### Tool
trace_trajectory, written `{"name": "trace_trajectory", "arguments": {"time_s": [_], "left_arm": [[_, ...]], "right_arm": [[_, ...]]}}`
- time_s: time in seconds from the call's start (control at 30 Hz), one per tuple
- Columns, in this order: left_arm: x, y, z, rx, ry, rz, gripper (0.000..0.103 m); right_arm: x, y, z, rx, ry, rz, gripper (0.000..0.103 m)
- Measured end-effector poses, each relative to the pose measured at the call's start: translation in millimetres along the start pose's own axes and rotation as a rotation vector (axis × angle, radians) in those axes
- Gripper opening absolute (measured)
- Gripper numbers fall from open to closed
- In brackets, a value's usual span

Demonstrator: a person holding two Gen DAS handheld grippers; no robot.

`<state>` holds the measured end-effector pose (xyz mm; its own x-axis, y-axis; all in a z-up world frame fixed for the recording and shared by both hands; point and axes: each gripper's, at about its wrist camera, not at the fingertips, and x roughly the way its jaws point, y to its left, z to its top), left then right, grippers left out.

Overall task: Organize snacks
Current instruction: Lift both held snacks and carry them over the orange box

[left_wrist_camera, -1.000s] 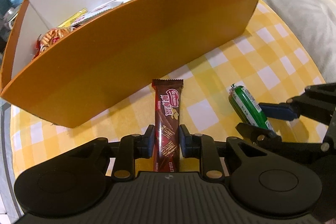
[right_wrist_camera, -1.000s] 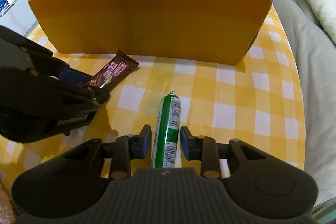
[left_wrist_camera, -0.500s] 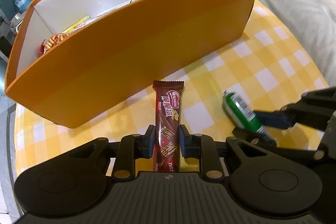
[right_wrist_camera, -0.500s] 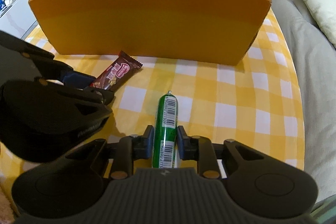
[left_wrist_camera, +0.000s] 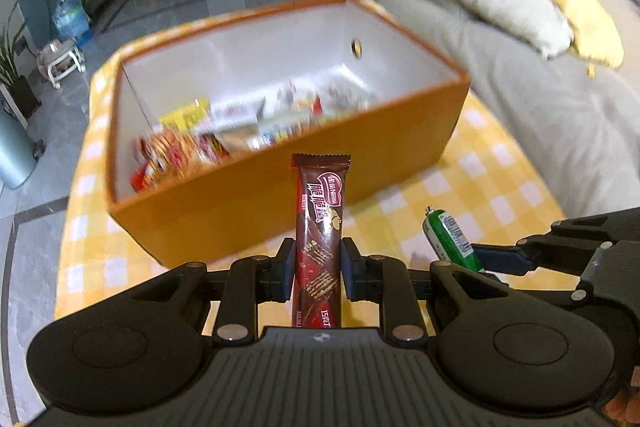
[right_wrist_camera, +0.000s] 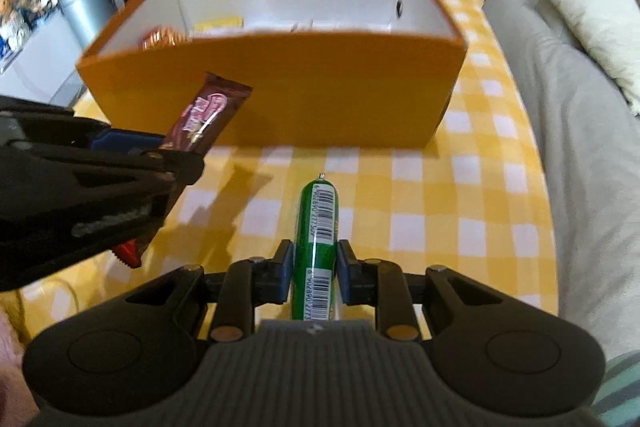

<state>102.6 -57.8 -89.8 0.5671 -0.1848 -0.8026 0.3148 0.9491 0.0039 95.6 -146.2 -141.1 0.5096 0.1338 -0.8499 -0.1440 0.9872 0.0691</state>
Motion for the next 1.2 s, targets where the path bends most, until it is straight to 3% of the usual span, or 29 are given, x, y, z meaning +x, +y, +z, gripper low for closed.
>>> {"name": "trace_trajectory", "arguments": {"time_s": [0.4, 0.7, 0.9, 1.2], "left_arm": [[-48, 14, 46, -0.015, -0.183, 0.01, 0.026], [-53, 36, 96, 0.003, -0.24, 0.0, 0.026], [-34, 48, 131, 0.008, -0.202, -0.058, 0.026], [43, 64, 150, -0.013, 0.011, -0.105, 0.026]], "right_arm": [[-62, 4, 53, -0.052, -0.177, -0.001, 0.019], [-74, -3, 117, -0.138, -0.263, 0.033, 0.019], [-59, -15, 167, -0.163, -0.251, 0.084, 0.019], [14, -29, 208, -0.164, -0.124, 0.124, 0.019]]}}
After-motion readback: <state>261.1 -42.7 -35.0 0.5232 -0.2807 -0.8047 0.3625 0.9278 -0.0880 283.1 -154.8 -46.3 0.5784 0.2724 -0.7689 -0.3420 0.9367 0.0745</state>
